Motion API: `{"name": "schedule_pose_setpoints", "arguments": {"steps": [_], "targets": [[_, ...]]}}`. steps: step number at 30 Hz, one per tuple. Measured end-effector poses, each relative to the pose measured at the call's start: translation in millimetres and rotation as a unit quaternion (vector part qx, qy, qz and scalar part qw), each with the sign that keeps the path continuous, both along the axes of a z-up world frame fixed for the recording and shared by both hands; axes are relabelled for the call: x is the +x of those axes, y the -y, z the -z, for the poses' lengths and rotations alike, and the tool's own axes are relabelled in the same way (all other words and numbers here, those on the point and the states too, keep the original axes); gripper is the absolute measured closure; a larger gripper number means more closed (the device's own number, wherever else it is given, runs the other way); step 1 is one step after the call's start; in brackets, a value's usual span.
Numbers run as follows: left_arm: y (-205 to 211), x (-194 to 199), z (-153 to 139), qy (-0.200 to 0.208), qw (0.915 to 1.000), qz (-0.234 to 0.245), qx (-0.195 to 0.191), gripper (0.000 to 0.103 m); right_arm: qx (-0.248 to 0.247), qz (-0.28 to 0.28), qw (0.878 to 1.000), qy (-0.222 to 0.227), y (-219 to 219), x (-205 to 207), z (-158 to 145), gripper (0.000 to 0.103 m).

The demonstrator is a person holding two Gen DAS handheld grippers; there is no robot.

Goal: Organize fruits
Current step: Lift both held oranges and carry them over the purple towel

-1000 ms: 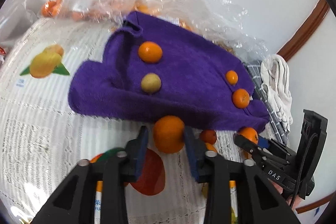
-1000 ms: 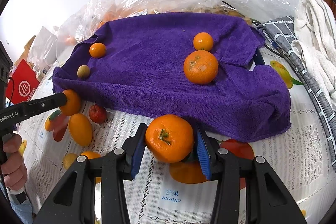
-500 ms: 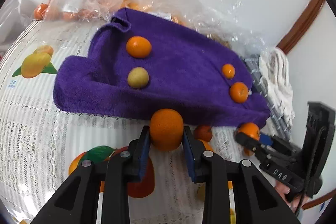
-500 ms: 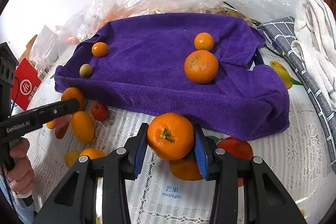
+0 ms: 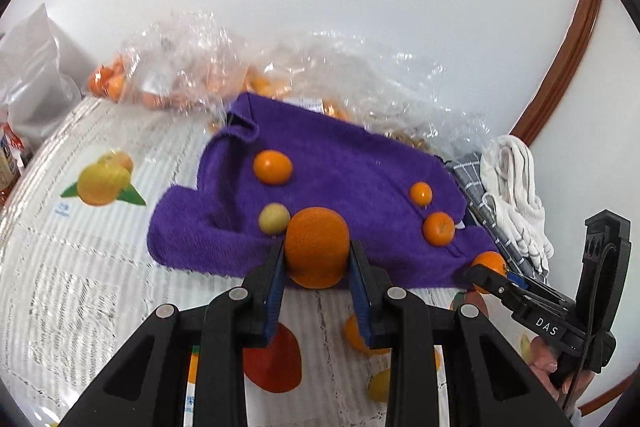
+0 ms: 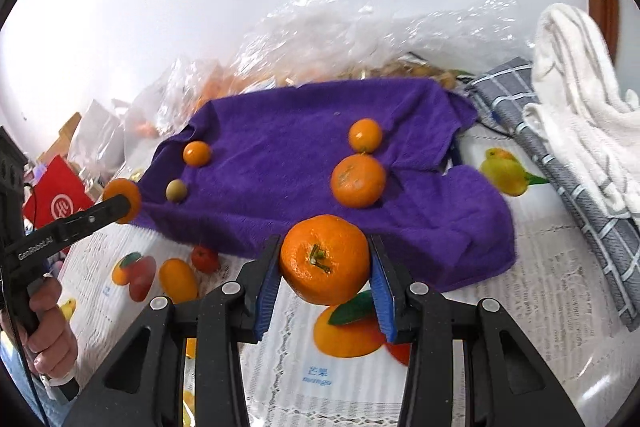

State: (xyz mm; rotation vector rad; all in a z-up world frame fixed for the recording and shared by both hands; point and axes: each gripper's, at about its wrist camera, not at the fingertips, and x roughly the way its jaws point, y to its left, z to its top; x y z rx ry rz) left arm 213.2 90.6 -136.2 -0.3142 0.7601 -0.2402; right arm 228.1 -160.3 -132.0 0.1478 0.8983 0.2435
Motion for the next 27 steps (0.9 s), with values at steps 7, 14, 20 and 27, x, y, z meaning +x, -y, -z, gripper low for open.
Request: {"name": "schedule_pose_setpoints", "arguments": {"steps": [7, 14, 20, 27], "targets": [[-10.4, -1.8, -6.7, 0.021, 0.9994, -0.026, 0.005, 0.074, 0.006, 0.023, 1.000, 0.013, 14.5, -0.6, -5.9, 0.062], [-19.7, -1.7, -7.4, 0.029, 0.9979, -0.054, 0.021, 0.074, -0.002, 0.051, 0.999, 0.020, 22.2, 1.1, -9.4, 0.062], [-23.2, -2.1, -8.0, 0.032, 0.9973, -0.063, 0.022, 0.074, 0.003, 0.082, 0.996, 0.022, 36.5, 1.6, -11.5, 0.062], [-25.5, -1.8, -7.6, 0.036, 0.9966, -0.069, 0.027, 0.074, 0.011, 0.100, 0.995, 0.028, 47.8, 0.1, -16.1, 0.062]]}}
